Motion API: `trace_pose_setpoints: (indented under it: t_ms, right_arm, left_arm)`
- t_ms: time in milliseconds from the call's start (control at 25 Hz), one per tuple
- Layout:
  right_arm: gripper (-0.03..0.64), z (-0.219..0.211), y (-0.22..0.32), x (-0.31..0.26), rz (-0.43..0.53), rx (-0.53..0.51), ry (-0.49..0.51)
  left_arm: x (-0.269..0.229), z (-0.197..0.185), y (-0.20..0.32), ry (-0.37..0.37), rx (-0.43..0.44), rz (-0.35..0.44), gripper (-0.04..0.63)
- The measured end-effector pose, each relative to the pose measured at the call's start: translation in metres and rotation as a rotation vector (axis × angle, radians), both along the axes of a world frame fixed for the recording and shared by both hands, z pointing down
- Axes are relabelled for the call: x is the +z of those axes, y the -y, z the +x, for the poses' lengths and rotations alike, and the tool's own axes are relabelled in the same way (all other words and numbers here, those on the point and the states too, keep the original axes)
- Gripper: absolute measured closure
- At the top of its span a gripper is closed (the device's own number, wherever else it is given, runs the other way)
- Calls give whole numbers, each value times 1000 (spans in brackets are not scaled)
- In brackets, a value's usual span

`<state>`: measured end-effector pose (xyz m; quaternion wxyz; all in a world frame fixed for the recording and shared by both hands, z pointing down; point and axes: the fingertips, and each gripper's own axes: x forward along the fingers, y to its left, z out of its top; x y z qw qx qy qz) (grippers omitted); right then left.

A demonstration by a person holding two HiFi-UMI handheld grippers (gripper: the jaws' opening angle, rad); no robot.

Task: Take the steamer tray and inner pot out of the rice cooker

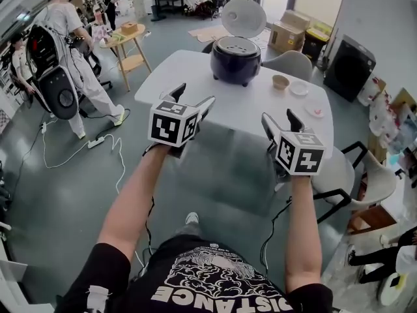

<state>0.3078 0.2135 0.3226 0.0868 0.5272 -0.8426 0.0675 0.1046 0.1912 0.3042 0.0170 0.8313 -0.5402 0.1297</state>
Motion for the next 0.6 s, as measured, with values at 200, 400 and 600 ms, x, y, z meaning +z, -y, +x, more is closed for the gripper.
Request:
trace_pose_setpoints:
  t_ms: [200,400,600]
  right_arm:
    - [302,-1,27,9,-14,-9,6]
    - [302,-14,68,10,-18,-18,-4]
    - [302,-41,123,11,-29,-22,-21]
  left_arm:
    - [7,1,26,9,5,-5,236]
    - [9,-11,68,9,6,-14,236]
    - [14,-36,127,0,21,-35,235]
